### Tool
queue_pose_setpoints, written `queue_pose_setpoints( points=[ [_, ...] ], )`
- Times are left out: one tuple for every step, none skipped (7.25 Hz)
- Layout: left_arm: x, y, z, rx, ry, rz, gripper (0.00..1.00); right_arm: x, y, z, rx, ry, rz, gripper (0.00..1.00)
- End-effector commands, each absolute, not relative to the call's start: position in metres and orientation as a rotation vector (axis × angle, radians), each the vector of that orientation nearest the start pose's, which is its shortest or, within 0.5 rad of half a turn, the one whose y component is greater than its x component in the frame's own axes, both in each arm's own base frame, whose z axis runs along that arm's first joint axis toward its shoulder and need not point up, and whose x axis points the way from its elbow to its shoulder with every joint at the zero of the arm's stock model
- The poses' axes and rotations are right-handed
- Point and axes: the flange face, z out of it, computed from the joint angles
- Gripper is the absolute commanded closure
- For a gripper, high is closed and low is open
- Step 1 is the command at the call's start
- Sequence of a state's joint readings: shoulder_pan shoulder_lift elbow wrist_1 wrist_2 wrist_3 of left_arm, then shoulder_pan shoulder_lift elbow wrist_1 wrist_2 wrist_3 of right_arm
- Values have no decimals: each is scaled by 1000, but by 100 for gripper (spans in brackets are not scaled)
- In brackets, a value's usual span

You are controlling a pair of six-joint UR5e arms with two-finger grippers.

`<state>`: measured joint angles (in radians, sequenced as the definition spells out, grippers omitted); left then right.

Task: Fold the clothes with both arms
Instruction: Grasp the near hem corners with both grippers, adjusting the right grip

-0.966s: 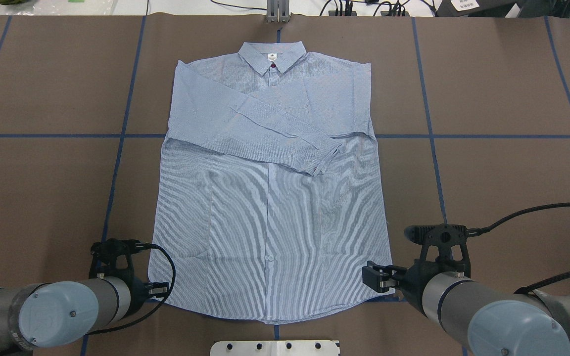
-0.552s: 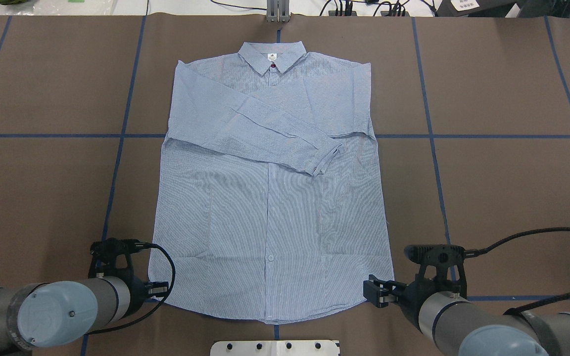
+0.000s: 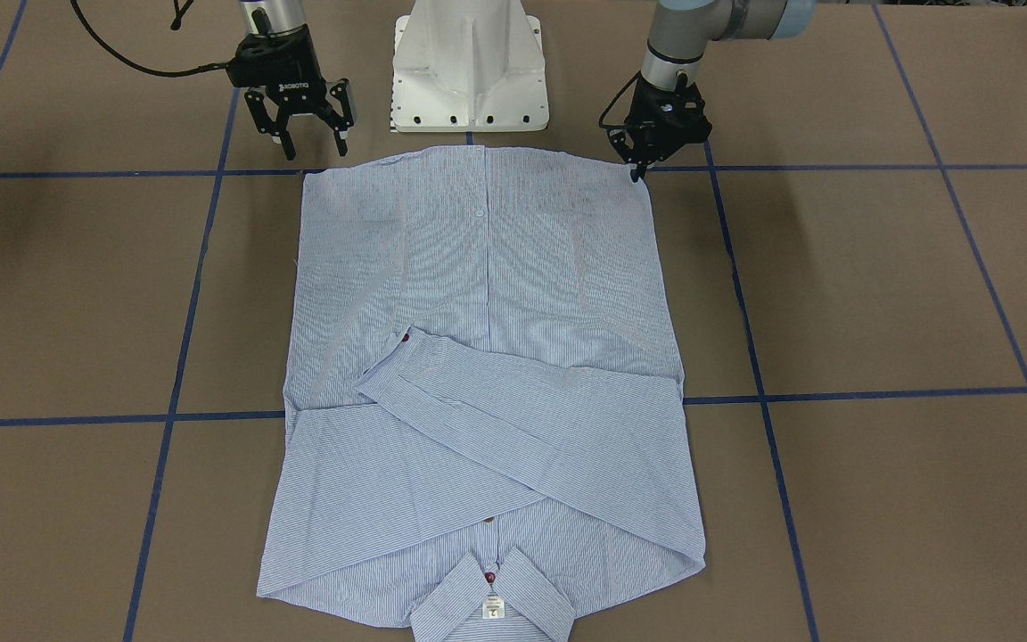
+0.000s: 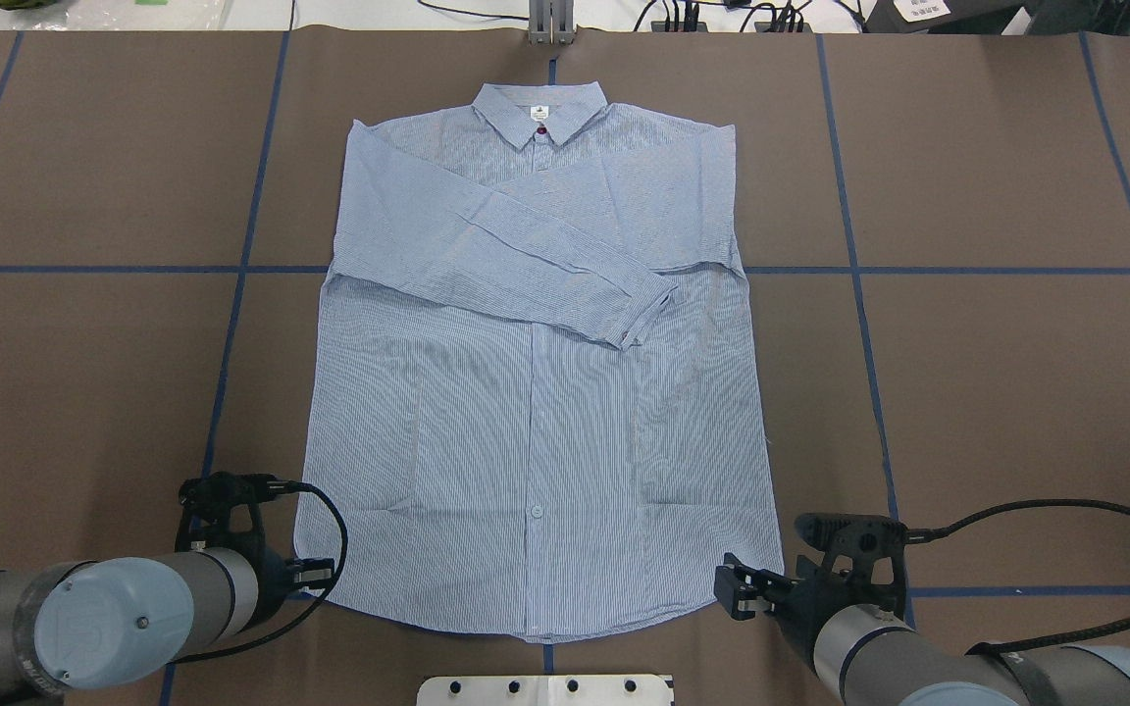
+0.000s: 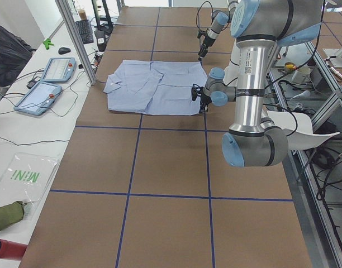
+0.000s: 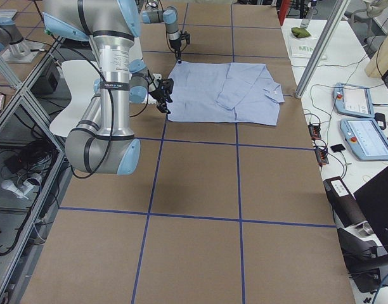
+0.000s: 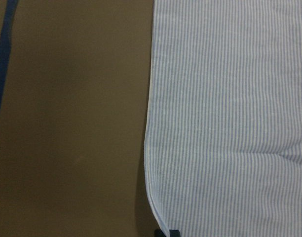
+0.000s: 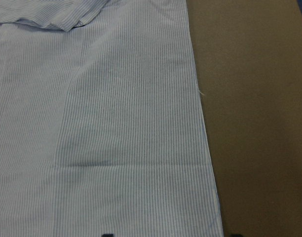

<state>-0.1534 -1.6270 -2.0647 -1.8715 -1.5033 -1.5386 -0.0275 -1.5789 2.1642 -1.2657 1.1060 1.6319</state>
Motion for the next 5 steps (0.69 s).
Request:
queue_pose_setpoints(
  points=[
    [472, -214, 372, 141, 842, -141, 100, -465, -169, 383, 436, -857, 242, 25],
    [472, -214, 370, 141, 847, -143, 100, -464, -170, 391, 450, -839, 243, 30],
    [471, -215, 370, 142, 847, -144, 100, -466, -170, 396, 467, -827, 246, 33],
    [471, -215, 370, 142, 847, -144, 100, -470, -169, 397, 476, -827, 247, 37],
    [471, -215, 371, 142, 845, -144, 100, -475, -167, 403, 488, -814, 248, 40]
  ],
)
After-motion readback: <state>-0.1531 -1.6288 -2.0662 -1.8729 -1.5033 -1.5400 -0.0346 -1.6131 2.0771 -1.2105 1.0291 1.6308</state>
